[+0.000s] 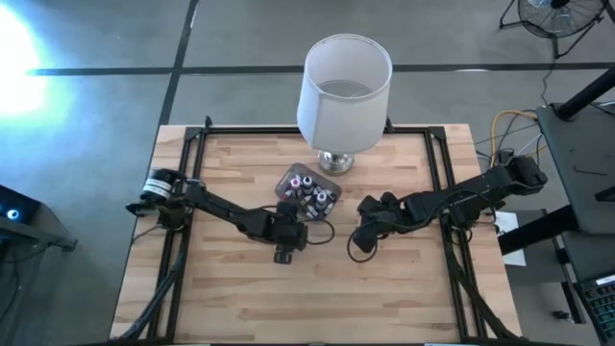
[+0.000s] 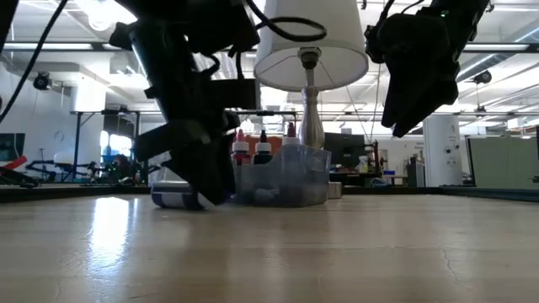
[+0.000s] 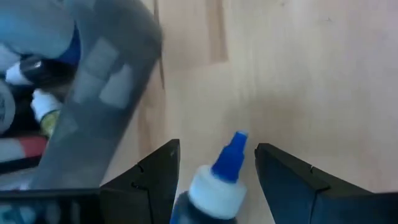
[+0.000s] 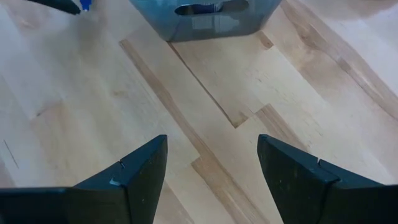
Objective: Pick & Place food coloring
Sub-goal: Put the large blue food coloring into the black bin
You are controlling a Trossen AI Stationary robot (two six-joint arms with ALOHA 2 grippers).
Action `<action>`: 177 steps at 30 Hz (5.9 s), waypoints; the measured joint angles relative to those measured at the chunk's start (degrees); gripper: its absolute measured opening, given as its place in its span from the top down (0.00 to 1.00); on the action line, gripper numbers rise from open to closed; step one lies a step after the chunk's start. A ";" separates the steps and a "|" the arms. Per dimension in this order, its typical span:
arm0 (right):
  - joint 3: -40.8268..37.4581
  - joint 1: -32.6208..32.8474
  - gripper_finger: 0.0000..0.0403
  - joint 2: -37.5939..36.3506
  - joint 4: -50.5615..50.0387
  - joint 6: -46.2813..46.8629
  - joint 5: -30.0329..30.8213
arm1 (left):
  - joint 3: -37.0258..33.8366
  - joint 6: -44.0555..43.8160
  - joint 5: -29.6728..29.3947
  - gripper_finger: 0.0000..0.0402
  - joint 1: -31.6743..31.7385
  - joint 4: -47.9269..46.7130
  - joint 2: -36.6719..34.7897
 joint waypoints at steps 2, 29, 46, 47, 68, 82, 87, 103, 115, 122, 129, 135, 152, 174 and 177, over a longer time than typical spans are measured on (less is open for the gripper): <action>-0.01 0.00 0.40 0.00 0.00 0.09 -0.02 | 0.00 0.14 -0.69 0.54 -0.02 -2.82 -0.29; -0.10 -0.07 0.40 0.00 0.02 3.80 1.62 | -0.76 6.19 3.60 0.54 0.07 -5.56 -0.92; -0.12 -0.04 0.40 0.00 0.02 4.24 3.06 | -1.48 3.74 2.46 0.74 0.04 -9.30 -1.90; -0.12 -0.02 0.40 0.00 0.02 4.24 3.06 | -1.55 1.98 2.46 0.74 0.06 -9.61 -2.64; -0.12 0.00 0.43 0.00 15.27 -2.41 -2.88 | -17.27 -42.07 -25.58 0.76 -6.26 33.02 -27.60; -0.12 0.22 0.43 0.00 21.73 -9.62 -6.64 | -26.16 -37.85 -24.89 0.76 -7.28 52.64 -17.91; -0.12 0.22 0.43 0.00 18.66 -10.02 -6.64 | -26.23 -33.52 -26.36 0.75 -7.59 59.66 -10.22; -0.12 -0.02 0.43 0.00 17.82 -20.48 -5.90 | -26.16 -24.20 -33.04 0.75 -9.37 77.18 2.19; -0.10 -1.98 0.43 10.79 35.20 -15.47 -12.00 | -26.23 -24.40 -30.44 0.75 -11.32 75.03 2.37; 4.38 -3.78 0.43 13.05 31.65 -9.90 -12.13 | -26.20 -28.23 -29.77 0.74 -13.17 67.34 0.19; 8.85 -5.35 0.41 13.05 29.64 -11.33 -10.64 | -26.23 -28.70 -27.82 0.66 -13.55 64.44 -1.44; 11.34 -5.65 0.33 15.24 27.80 -12.62 -10.55 | -26.25 -30.98 -25.93 0.61 -13.55 57.57 -4.22; 22.72 -4.55 0.14 21.64 8.74 -15.93 -9.16 | -26.48 -30.78 -24.39 0.55 -13.54 46.43 -7.59; 19.82 -0.17 0.17 21.64 1.98 -14.27 -10.55 | -26.69 -13.96 -9.15 0.55 -4.50 40.90 -6.94; 19.38 -0.15 0.17 21.64 2.01 -14.27 -10.36 | -26.69 -13.23 -7.55 0.55 -4.33 40.85 -6.94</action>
